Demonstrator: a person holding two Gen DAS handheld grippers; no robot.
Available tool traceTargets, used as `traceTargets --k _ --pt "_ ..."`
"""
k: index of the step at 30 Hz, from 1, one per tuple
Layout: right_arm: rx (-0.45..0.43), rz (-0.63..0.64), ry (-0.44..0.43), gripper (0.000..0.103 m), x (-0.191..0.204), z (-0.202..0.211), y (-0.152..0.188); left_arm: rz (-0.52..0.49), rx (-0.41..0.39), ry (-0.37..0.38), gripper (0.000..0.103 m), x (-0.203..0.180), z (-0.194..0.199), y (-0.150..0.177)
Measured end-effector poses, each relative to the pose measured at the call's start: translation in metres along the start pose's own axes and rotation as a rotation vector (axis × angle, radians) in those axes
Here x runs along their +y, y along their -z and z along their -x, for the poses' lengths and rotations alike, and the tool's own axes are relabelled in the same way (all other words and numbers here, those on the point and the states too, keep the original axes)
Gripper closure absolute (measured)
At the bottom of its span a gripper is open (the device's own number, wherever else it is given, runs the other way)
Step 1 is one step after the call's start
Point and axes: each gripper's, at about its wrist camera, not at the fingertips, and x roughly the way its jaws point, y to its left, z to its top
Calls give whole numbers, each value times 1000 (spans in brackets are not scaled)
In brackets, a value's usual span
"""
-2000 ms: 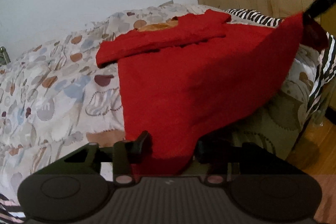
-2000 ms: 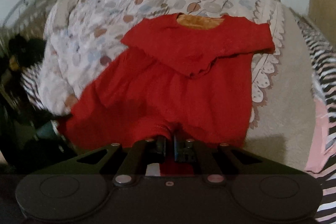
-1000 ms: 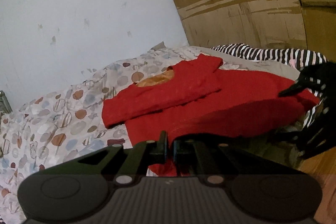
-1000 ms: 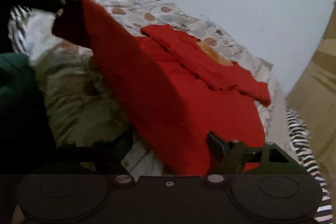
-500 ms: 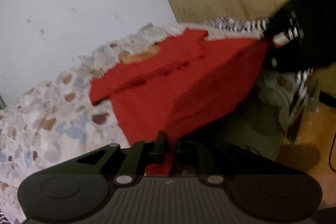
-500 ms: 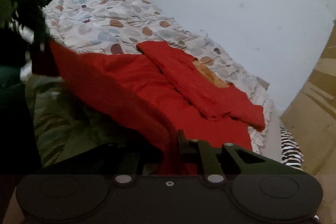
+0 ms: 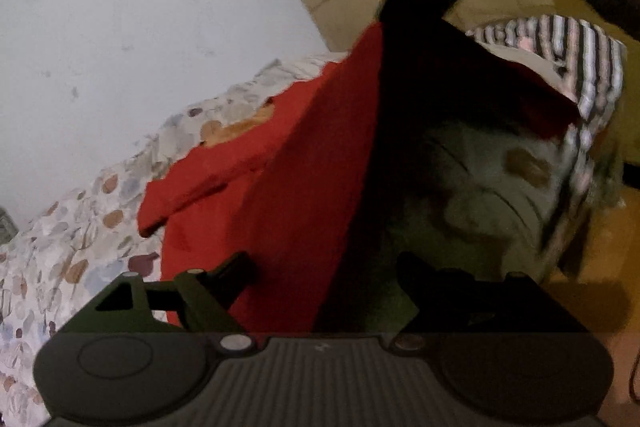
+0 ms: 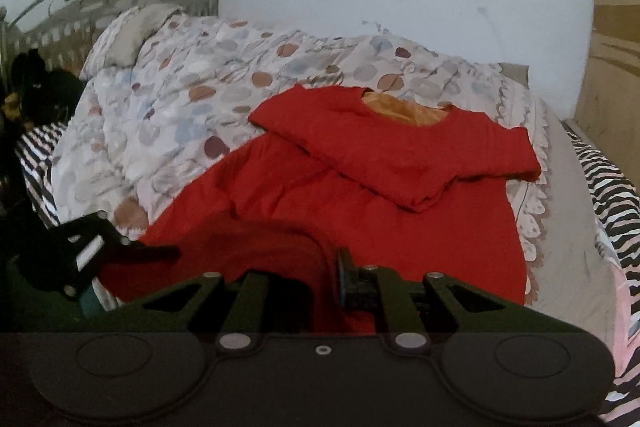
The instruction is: Fold small clothes
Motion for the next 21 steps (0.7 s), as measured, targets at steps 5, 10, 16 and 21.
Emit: traceTargets --k 5,10,16,21 --pt "-7 27 10 89 2 5 1 106 79 -82 49 32 -17 4" --pt "-7 37 12 90 3 8 8 61 130 -81 85 66 -8 37" --pt "22 120 52 89 17 -2 27 -75 64 -117 94 74 14 40" --pt "48 159 203 56 32 -16 55 27 -10 -106 96 91 31 16"
